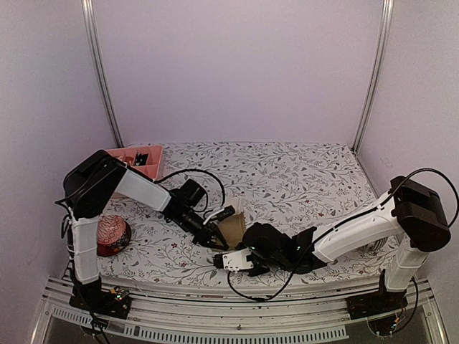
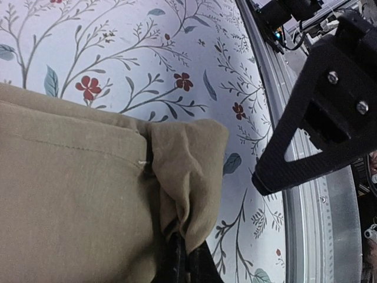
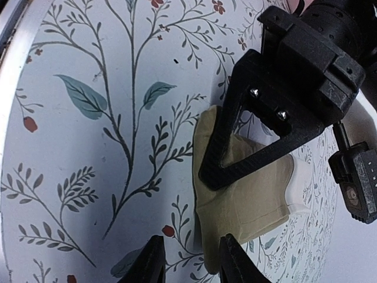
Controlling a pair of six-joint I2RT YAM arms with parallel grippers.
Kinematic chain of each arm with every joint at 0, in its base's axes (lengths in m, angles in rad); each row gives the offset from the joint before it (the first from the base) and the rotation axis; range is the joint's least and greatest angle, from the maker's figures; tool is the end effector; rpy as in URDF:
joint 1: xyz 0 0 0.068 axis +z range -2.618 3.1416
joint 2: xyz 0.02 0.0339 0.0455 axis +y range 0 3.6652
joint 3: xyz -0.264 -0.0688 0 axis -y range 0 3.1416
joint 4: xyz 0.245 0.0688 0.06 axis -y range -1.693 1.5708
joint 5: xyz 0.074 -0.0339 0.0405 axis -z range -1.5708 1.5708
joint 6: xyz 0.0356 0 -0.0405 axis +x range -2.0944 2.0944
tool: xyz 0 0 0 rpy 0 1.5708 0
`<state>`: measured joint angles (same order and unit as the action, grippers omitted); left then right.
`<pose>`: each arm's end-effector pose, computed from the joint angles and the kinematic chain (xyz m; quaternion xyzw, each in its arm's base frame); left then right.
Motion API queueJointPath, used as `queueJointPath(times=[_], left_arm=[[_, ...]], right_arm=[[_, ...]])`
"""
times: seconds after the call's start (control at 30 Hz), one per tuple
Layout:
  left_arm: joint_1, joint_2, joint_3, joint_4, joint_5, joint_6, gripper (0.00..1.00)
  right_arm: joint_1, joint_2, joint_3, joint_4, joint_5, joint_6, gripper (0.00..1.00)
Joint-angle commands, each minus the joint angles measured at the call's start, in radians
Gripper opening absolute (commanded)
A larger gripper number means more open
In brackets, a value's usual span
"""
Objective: Roll the underwear
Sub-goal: Roll the underwear at the center of the board.
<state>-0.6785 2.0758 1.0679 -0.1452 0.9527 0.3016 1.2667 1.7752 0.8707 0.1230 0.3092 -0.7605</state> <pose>0.2680 -0.2533 0.0829 0.4931 0.7223 -0.4751 0.0970 0.1148 0.3295 0.1405 -0.7428 0.5326 -0.0425 0.4034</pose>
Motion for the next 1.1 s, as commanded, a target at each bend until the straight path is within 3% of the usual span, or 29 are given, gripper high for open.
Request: queueJointPath(times=[0.0, 0.4, 0.6, 1.07], left_arm=[[0.019, 0.069, 0.004, -0.074, -0.101, 0.005, 0.00], [0.026, 0.086, 0.014, -0.079, -0.099, -0.001, 0.00], [0.025, 0.094, 0.020, -0.085, -0.095, 0.000, 0.00], [0.027, 0.095, 0.020, -0.089, -0.088, 0.001, 0.00]], right_arm=[[-0.037, 0.025, 0.015, 0.053, 0.005, -0.041, 0.33], [-0.062, 0.053, 0.025, 0.084, -0.011, -0.058, 0.34], [-0.061, 0.042, 0.013, 0.101, -0.048, -0.061, 0.41], [-0.086, 0.073, 0.008, 0.100, -0.069, -0.042, 0.34]])
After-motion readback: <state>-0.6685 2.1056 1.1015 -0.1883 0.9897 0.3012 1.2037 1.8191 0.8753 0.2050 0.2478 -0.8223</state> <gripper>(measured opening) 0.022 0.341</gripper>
